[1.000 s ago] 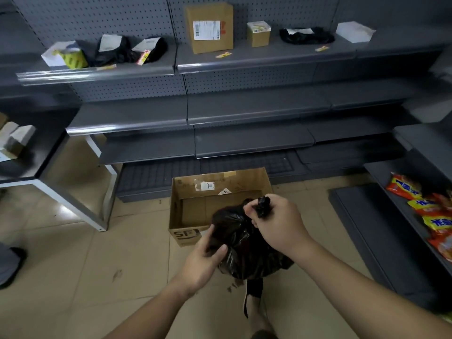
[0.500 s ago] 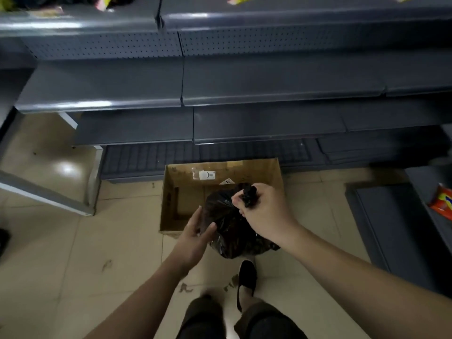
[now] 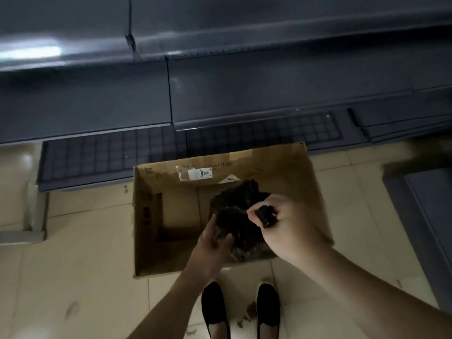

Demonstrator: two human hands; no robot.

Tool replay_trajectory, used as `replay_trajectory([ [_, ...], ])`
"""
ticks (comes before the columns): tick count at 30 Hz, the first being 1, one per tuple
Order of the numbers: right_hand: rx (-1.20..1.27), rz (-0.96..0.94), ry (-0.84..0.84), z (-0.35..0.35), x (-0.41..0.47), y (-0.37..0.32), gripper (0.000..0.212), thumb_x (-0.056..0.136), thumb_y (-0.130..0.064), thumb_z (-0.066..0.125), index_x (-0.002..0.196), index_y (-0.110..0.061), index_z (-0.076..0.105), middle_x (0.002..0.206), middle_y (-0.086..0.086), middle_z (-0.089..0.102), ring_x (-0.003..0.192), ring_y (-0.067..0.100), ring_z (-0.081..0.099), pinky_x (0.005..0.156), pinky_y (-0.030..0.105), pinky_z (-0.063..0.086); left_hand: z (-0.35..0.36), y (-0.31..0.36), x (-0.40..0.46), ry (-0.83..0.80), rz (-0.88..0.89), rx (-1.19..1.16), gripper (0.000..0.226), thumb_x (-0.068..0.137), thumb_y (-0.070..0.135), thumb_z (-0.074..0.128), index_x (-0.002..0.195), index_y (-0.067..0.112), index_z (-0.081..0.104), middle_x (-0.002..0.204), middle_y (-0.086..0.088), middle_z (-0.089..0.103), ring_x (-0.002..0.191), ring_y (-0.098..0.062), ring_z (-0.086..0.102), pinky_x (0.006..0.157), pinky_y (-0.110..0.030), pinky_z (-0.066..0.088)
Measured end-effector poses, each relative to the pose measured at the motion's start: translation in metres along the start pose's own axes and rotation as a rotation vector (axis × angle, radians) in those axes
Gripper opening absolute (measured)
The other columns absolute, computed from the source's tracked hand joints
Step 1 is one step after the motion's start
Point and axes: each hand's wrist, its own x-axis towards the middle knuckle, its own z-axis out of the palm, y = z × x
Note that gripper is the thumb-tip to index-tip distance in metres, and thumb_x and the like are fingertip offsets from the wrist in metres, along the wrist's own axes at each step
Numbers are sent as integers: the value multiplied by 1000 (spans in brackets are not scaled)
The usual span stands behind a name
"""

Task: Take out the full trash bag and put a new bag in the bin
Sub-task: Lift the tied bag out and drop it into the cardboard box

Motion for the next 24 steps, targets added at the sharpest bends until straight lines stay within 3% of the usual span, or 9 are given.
replay_trajectory([
  [2, 16, 26, -10, 33, 21, 35, 24, 82, -3, 75, 79, -28, 77, 85, -17, 65, 85, 1, 63, 79, 8, 45, -1, -32, 46, 9, -36, -4, 69, 93, 31, 65, 152, 35, 29, 113, 32, 68, 105, 8, 64, 77, -9, 52],
  [5, 33, 50, -23, 76, 49, 79, 21, 84, -4, 74, 86, -25, 78, 90, -9, 68, 85, 3, 64, 80, 15, 51, -2, -68, 100, 17, -92, 33, 71, 92, 40, 63, 152, 41, 25, 134, 14, 58, 116, -5, 60, 88, -20, 52],
  [9, 58, 163, -71, 123, 80, 121, 19, 88, -6, 70, 92, -23, 78, 91, -11, 66, 85, 6, 65, 75, 14, 52, -1, -108, 151, 65, -152, 105, 74, 91, 47, 61, 153, 43, 21, 129, 11, 57, 116, -11, 59, 96, -30, 51],
  [12, 43, 249, -162, 152, 102, 142, 20, 89, -7, 65, 99, -20, 77, 99, -7, 68, 93, 9, 65, 84, 19, 53, 0, -131, 177, 65, -199, 139, 73, 92, 49, 59, 153, 44, 19, 119, 14, 62, 97, -1, 63, 68, -11, 51],
  [16, -12, 248, -211, 176, 117, 162, 24, 90, -5, 62, 104, -17, 76, 110, -2, 67, 101, 13, 62, 90, 19, 47, 1, -149, 198, 55, -196, 144, 74, 93, 48, 57, 154, 40, 17, 132, 11, 58, 113, -7, 58, 75, -11, 43],
  [20, -37, 279, -234, 191, 124, 173, 26, 90, -6, 61, 109, -19, 74, 118, -1, 63, 106, 16, 61, 96, 26, 49, 1, -159, 211, 35, -217, 153, 74, 93, 49, 56, 154, 41, 15, 123, 13, 55, 102, 0, 58, 63, -4, 42],
  [24, -23, 277, -237, 200, 129, 179, 23, 90, -9, 61, 107, -20, 74, 115, -2, 64, 101, 15, 63, 92, 29, 53, 2, -161, 217, 40, -230, 200, 75, 92, 54, 55, 154, 43, 14, 135, 5, 57, 109, -8, 58, 63, -5, 40],
])
